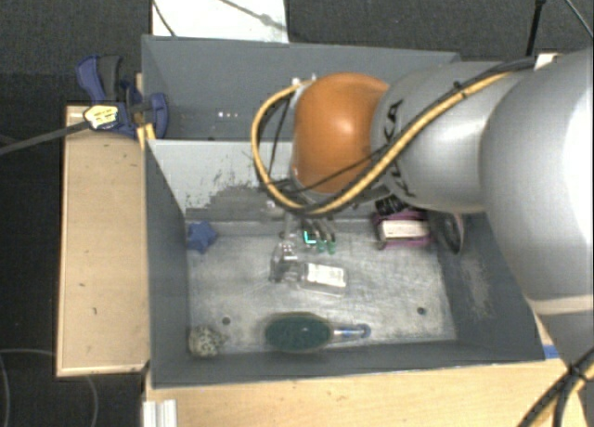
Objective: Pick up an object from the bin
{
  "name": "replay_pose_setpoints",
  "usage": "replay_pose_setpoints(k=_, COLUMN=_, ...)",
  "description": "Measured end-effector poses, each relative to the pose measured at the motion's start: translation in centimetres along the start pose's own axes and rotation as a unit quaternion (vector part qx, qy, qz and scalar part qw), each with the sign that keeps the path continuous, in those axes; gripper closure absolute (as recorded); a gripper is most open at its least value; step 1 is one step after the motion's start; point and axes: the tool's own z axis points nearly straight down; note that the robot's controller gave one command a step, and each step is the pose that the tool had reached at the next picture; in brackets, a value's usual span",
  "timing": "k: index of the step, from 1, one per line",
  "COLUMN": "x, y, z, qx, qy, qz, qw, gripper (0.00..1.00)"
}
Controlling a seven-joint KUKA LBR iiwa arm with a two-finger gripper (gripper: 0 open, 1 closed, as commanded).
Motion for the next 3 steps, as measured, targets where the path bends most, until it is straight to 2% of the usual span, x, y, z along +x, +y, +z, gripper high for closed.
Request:
replay_pose_setpoints(k=1, x=2.1, y=-7.4, z=5.2, qx=0.002, qy=-0.0014, qz=-0.134, qw=0.9910, gripper=0.00)
replay_pose_setpoints(k=2, x=2.0, y=-7.1, z=5.0, qx=0.000, qy=-0.0034, qz=-0.133, qw=0.9911, gripper=1.00)
replay_pose_setpoints(k=3, x=1.3, y=-9.3, z=-9.0, qx=0.002, qy=-0.0078, qz=-0.273, qw=0.9618, gripper=1.00)
